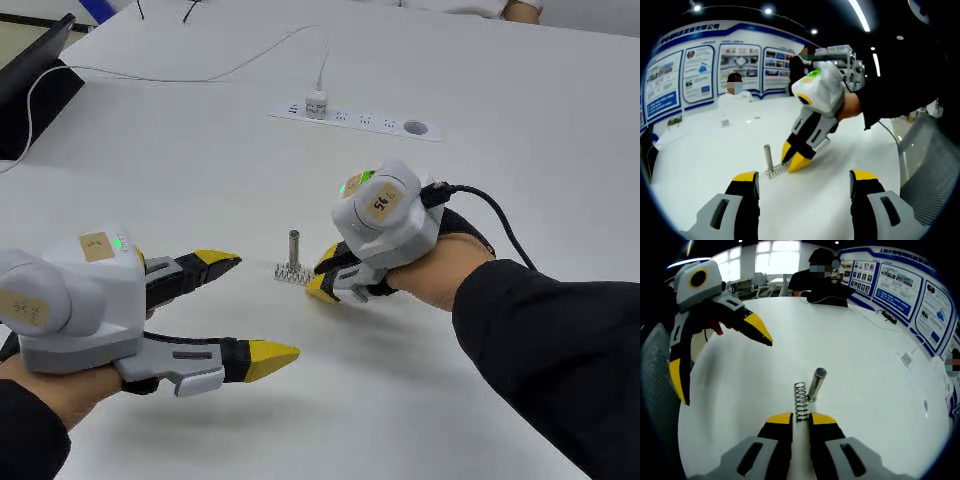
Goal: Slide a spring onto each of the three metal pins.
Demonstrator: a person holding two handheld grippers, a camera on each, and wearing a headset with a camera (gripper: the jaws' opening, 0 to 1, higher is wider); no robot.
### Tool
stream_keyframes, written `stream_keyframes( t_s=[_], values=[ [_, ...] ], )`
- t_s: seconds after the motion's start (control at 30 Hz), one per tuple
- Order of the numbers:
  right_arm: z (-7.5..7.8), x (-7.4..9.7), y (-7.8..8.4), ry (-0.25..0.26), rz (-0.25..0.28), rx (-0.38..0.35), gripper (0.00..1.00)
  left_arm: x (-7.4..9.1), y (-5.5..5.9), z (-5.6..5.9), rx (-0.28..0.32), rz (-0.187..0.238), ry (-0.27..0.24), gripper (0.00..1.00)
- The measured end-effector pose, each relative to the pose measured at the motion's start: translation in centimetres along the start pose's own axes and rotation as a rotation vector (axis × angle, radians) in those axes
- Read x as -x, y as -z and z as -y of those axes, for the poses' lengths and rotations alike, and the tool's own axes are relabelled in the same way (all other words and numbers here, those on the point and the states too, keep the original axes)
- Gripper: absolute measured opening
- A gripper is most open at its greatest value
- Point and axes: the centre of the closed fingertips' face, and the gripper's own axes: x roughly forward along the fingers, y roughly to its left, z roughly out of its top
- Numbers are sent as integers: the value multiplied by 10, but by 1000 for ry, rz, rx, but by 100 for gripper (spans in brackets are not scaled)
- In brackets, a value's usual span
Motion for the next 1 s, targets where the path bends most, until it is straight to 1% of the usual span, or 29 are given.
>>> stream_keyframes(
  t_s=[0.03,0.2,0.37,0.47,0.7,0.8,1.0],
  values=[
    [-1,0,0,-3,-1,-4,12,0,0,0,1,0,1,75],
    [-1,2,2,2,-10,3,12,0,0,1,-1,-3,2,75],
    [-5,10,1,1,-11,5,12,-1,0,2,-2,-5,2,75],
    [-8,18,-3,0,-6,9,12,-1,1,3,-5,-6,5,74],
    [-15,40,-10,1,7,53,11,-2,-2,6,-18,-5,12,72],
    [-21,51,-11,-10,6,67,12,-4,-3,8,-24,-3,19,71],
    [-36,68,-12,-39,-8,107,12,-6,-8,14,-49,0,39,65]
  ],
)
